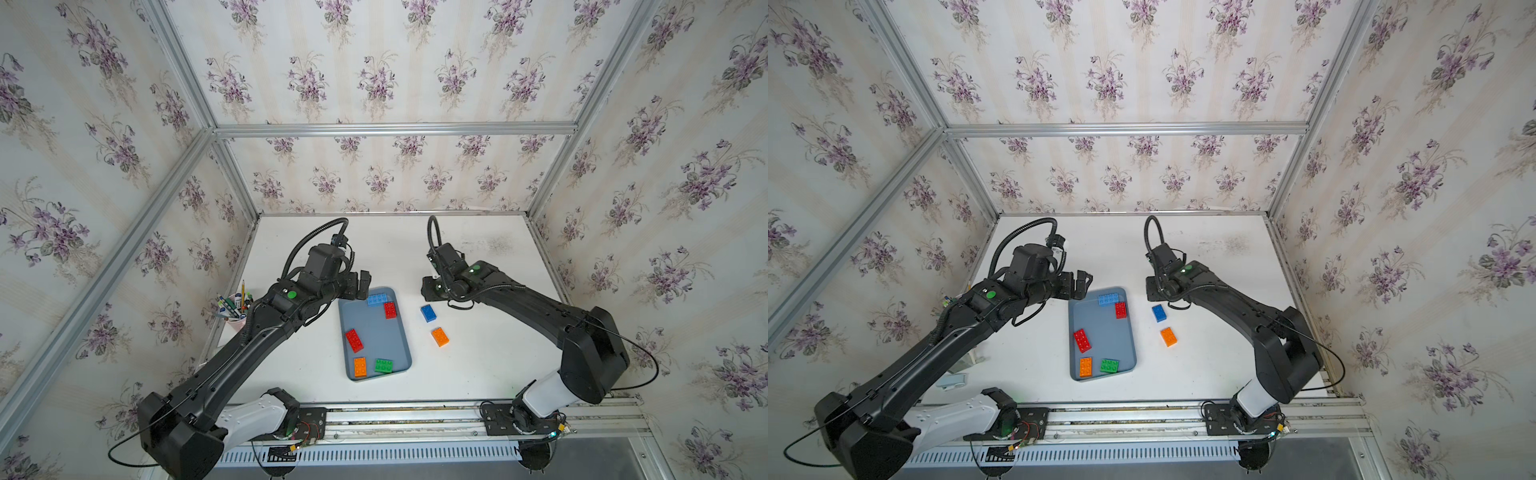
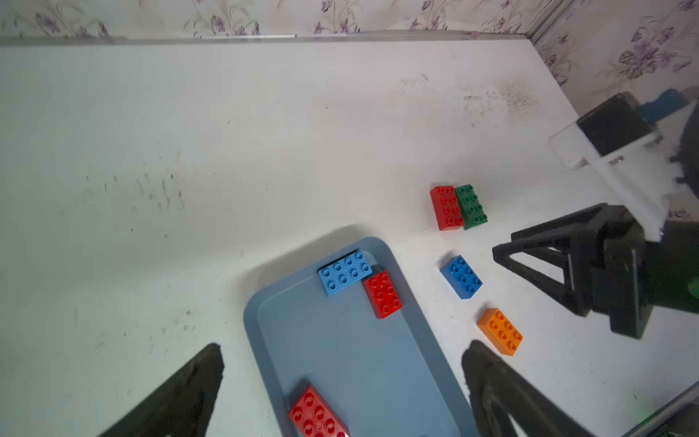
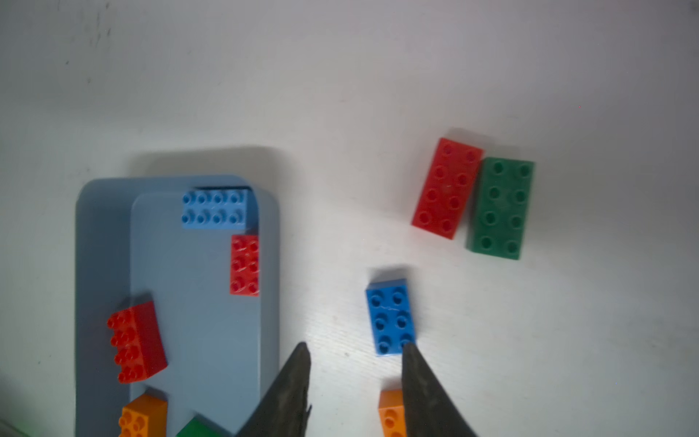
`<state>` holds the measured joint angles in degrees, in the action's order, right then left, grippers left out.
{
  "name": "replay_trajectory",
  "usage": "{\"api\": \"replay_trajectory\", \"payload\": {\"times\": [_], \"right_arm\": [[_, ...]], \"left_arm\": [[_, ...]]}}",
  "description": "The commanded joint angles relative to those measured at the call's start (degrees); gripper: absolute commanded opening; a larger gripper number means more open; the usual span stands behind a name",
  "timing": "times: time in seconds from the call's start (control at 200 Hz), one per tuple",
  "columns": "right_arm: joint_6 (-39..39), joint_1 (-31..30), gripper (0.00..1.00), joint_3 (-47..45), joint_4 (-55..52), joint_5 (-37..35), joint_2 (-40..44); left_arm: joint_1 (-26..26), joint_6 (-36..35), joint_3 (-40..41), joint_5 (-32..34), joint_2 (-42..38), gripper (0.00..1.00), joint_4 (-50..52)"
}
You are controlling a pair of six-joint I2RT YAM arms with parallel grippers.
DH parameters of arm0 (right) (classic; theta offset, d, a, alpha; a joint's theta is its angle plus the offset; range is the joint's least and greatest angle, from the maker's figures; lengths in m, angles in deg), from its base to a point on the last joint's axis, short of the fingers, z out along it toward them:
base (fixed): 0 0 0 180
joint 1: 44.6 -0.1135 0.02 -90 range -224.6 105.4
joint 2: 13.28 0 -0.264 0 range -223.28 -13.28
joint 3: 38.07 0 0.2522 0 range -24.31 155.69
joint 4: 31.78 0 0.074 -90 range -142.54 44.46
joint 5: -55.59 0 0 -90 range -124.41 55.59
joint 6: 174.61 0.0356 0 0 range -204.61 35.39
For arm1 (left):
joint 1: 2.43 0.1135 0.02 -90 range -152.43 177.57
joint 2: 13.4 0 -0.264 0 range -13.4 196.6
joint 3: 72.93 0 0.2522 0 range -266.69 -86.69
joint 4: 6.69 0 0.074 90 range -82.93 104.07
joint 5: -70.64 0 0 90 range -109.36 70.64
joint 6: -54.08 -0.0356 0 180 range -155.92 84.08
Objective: Assemble a rectangle with lego
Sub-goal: Move the storage box to the center of the board.
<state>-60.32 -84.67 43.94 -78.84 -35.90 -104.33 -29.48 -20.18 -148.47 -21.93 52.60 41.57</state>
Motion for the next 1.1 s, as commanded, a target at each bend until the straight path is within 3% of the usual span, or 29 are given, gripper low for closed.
{"api": "replay_trajectory", "payload": {"times": [0.0, 0.46, 0.869, 1.099], "right_arm": [[1.98, -2.71, 0.41, 0.55, -2.81, -1.86, -2.03], [6.29, -11.87, 0.36, -0.49, 0.09, 3.77, -9.68], [8.27, -12.17, 0.08, 4.77, -1.27, 3.34, -16.87], [10.58, -12.15, 0.05, 11.84, -2.55, 1.67, -21.83]], "left_arm": [[3.48, 1.08, 2.77, -9.32, -0.36, 1.0, 0.3], [7.1, 2.14, 1.82, -2.02, -4.13, 1.0, 4.55], [7.86, 1.57, 3.17, 4.91, -10.54, 1.0, 7.09], [7.84, 1.38, 3.76, 7.71, -11.95, 1.0, 7.55]]}}
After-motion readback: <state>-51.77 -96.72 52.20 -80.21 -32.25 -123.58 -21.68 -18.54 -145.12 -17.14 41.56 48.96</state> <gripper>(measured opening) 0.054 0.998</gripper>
